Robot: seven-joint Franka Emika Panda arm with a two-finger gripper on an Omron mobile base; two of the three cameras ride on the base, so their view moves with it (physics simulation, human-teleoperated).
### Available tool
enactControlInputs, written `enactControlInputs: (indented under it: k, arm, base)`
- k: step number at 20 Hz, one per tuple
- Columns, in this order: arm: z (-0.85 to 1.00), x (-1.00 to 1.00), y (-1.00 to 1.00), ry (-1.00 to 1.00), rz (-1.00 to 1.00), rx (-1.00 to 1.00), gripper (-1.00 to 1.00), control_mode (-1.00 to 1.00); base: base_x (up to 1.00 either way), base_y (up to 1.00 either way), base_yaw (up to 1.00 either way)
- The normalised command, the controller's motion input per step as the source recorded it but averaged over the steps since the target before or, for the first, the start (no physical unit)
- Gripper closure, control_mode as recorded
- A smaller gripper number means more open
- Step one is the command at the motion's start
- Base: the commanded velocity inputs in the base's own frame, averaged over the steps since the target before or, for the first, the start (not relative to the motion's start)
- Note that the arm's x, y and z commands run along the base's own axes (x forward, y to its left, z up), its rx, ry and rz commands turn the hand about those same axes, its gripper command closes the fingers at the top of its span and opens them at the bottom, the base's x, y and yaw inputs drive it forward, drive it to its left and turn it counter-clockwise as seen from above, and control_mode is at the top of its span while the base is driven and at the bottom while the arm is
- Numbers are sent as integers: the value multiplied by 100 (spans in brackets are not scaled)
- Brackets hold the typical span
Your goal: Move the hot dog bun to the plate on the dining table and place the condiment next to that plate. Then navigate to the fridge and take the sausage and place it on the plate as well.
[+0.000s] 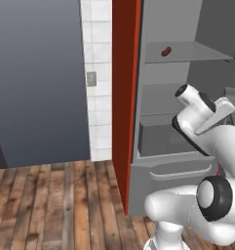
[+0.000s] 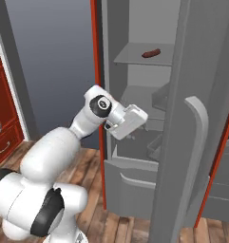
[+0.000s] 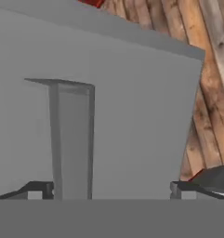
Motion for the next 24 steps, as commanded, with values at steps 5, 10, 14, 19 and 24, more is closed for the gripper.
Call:
enactControlInputs:
  k: [5, 10, 14, 19, 24]
  arm:
    - [-67, 49, -100, 33, -21, -8, -100, -100]
    - [-31, 6, -100, 23, -19, -3, -100, -100]
    - [-13, 0, -100, 20, -21, -1, -100, -100]
    - [12, -36, -37, -2, -7, 1, -100, -100]
    - [49, -42, 19, -17, 13, 16, -100, -100]
  base:
    - [0, 0, 0]
    - [0, 0, 0]
    - [0, 0, 0]
    - [0, 0, 0]
    - [0, 0, 0]
